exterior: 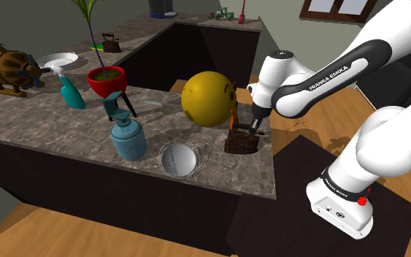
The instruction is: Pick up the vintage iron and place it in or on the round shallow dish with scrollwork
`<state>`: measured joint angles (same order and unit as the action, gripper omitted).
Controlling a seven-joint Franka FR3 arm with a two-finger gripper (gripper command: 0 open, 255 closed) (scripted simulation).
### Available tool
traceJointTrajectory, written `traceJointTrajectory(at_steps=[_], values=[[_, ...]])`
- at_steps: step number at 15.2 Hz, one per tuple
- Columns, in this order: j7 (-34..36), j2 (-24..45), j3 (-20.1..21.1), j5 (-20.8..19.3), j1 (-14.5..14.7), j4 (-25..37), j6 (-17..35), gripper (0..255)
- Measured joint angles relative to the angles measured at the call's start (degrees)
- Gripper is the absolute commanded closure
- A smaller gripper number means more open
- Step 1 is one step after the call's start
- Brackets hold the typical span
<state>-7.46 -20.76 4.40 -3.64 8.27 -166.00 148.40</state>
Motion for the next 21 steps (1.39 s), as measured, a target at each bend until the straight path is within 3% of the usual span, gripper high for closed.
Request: traceJointTrajectory(at_steps=[6, 21], values=[[-0.1, -0.4, 0.0, 0.1, 0.1, 0.1, -0.6, 255], [-1.7, -11.7, -1.0, 1.5, 1.1, 4.8, -16.5, 255]])
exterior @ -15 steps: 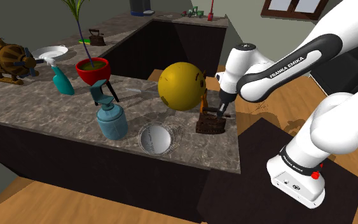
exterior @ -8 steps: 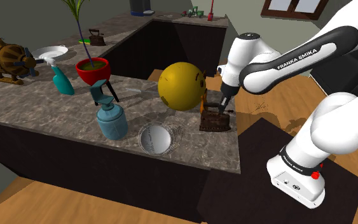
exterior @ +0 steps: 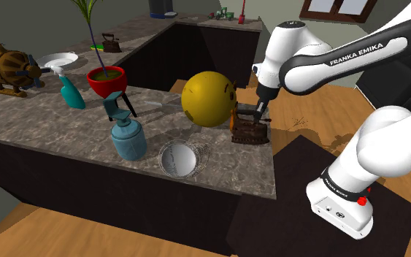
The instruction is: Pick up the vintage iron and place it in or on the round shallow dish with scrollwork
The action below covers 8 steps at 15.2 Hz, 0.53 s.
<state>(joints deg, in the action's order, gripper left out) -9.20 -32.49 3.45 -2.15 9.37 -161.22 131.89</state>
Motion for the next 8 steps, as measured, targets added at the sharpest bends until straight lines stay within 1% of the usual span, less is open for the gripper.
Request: traceJointTrajectory(at_steps=[7, 8], values=[[-0.4, -2.9, -0.2, 0.2, 0.2, 3.8, -6.7, 255], [0.2, -2.6, 0.4, 0.6, 0.5, 4.5, -7.1, 255]])
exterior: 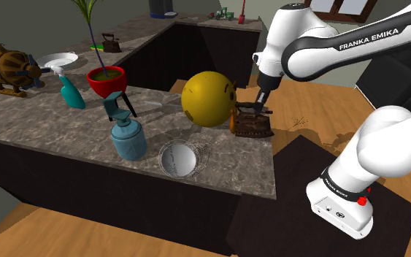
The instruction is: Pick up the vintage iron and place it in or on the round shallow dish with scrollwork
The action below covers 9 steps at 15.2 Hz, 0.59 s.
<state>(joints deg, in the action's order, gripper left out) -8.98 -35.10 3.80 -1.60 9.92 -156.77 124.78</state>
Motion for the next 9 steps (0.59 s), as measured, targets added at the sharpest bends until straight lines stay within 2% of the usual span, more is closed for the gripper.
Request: traceJointTrajectory(at_steps=[6, 9], values=[[6.6, 7.6, 5.4, 1.9, 2.6, 7.8, -0.5, 255], [10.3, 12.9, 8.2, 2.1, 3.4, 14.0, -1.5, 255]])
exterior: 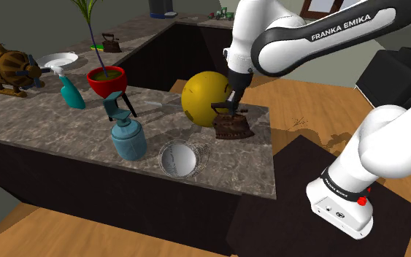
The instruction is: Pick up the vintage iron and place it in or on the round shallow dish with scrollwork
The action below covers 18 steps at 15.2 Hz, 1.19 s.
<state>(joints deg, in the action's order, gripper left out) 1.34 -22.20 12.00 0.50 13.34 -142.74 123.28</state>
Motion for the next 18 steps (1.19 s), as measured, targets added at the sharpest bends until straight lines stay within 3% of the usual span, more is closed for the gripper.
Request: traceJointTrajectory(at_steps=[7, 14, 18], values=[[8.9, 11.7, 5.9, -1.8, 1.6, 13.5, -2.4, 255], [16.9, 24.1, 9.6, -6.3, 3.7, 28.6, -6.3, 255], [18.3, 26.2, 9.9, -7.3, 4.2, 29.4, -5.3, 255]])
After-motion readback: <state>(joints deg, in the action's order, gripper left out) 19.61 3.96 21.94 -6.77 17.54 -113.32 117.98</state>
